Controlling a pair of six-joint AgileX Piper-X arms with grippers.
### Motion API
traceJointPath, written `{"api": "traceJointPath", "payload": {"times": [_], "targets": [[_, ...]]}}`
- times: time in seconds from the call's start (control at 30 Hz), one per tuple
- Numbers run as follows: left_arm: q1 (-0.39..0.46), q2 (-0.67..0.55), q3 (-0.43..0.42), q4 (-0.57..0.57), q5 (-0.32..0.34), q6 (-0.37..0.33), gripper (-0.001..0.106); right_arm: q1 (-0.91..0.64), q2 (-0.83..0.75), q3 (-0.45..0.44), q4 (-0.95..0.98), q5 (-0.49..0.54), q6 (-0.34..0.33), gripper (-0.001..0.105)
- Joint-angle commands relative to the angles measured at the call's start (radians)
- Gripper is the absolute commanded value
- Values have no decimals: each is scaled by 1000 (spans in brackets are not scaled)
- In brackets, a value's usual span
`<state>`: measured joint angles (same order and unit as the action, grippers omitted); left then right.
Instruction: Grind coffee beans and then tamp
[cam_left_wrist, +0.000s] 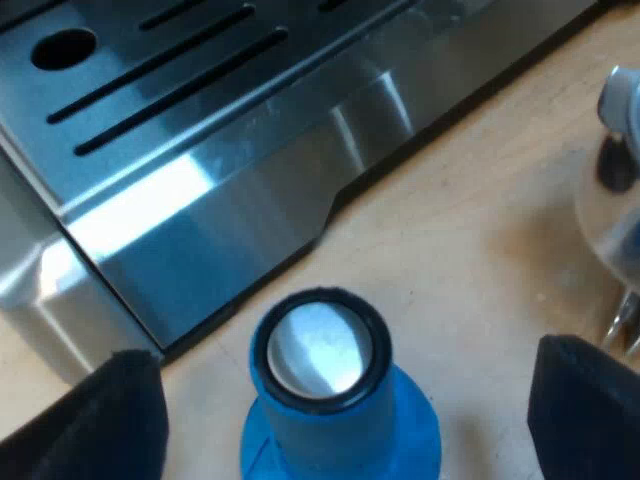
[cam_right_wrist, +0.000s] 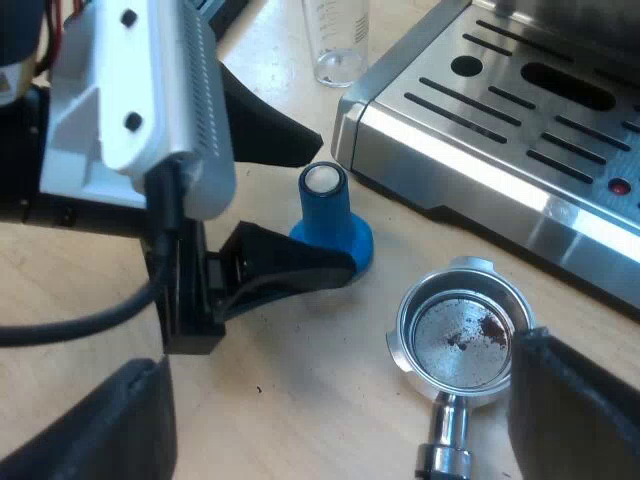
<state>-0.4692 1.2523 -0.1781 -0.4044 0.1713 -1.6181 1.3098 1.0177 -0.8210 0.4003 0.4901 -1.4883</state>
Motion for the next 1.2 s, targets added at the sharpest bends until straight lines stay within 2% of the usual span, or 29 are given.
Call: {"api": "traceJointPath", "payload": {"times": [0.03,0.27,0.37,0.43,0.6,0.7,0.8,1.0,1.2], "targets": [[-5,25,-4,-26,-3,4,85,-2,-5,-11,1,8,-15,70],[-5,38,-33,-27,-3,4,85,-2,-5,-11,1,8,-11,70],[-5,38,-33,-23,-3,4,81,-2,-5,-11,1,8,-7,70],[-5,38,-33,-21,-5,4,74,-2,-5,-11,1,8,0,70],[-5,38,-33,-21,-22,4,40,-2,-5,-11,1,8,5,70],[-5,38,-33,-21,-22,4,26,-2,-5,-11,1,8,5,70],[-5,38,-33,-21,-18,4,19,-2,-5,-11,1,8,5,70],[-5,38,-33,-21,-18,4,18,-2,-5,-11,1,8,5,70],[-5,-64,-33,-9,-18,4,18,-2,-5,-11,1,8,5,70]]}}
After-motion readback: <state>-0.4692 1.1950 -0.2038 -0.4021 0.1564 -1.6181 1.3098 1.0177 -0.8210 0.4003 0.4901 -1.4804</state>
